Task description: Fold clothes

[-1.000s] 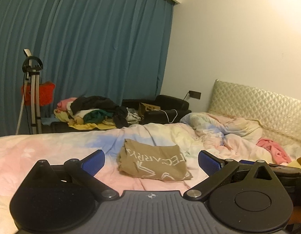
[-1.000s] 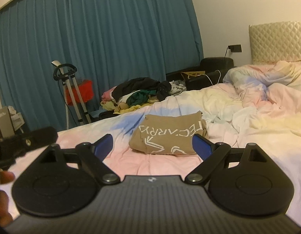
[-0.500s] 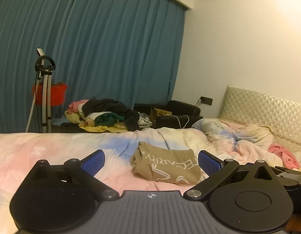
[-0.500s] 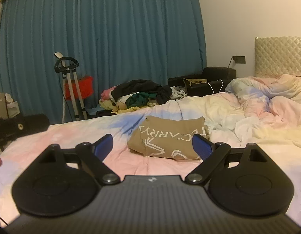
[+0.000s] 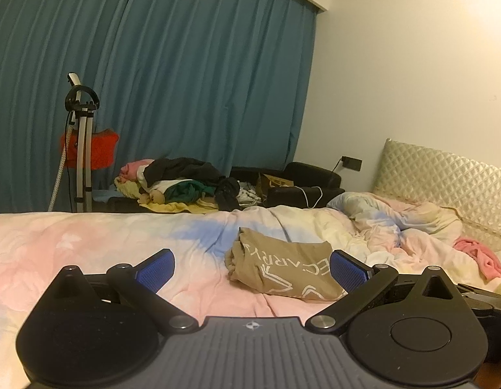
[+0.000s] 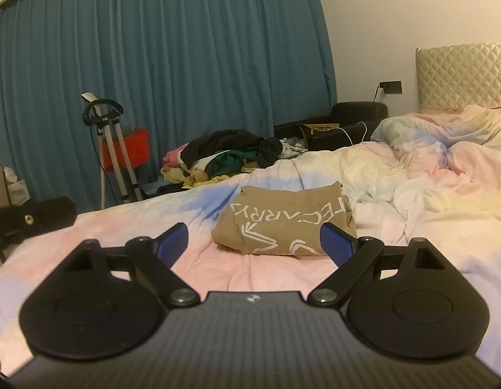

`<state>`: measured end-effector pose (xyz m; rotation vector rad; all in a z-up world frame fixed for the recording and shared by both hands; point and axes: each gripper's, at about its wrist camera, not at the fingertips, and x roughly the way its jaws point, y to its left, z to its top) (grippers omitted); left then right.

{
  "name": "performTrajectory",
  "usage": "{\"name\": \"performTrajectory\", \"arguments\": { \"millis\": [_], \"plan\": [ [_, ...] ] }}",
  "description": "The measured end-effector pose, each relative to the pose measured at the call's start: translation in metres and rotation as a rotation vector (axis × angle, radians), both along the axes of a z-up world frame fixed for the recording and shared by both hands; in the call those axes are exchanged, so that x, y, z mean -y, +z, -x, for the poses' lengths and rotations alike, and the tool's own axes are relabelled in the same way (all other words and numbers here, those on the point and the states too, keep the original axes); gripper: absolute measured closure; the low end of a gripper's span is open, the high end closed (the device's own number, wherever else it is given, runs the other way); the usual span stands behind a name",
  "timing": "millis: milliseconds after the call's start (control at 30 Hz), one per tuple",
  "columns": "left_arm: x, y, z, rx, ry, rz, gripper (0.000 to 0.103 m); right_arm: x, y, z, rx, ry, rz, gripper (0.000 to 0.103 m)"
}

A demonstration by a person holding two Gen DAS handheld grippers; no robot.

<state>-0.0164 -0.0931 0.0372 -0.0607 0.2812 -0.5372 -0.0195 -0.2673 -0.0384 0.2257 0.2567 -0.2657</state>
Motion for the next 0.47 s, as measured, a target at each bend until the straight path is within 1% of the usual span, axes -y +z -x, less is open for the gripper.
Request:
{"name": "performTrajectory", "arguments": {
  "millis": [467],
  "plan": [
    [-0.0024,-0.0017,0.0021,-0.002,0.025,-0.029,0.0,-0.0049,-0.0014,-0.0046,-0.024,-0.016,0.036,0.013]
  ]
}}
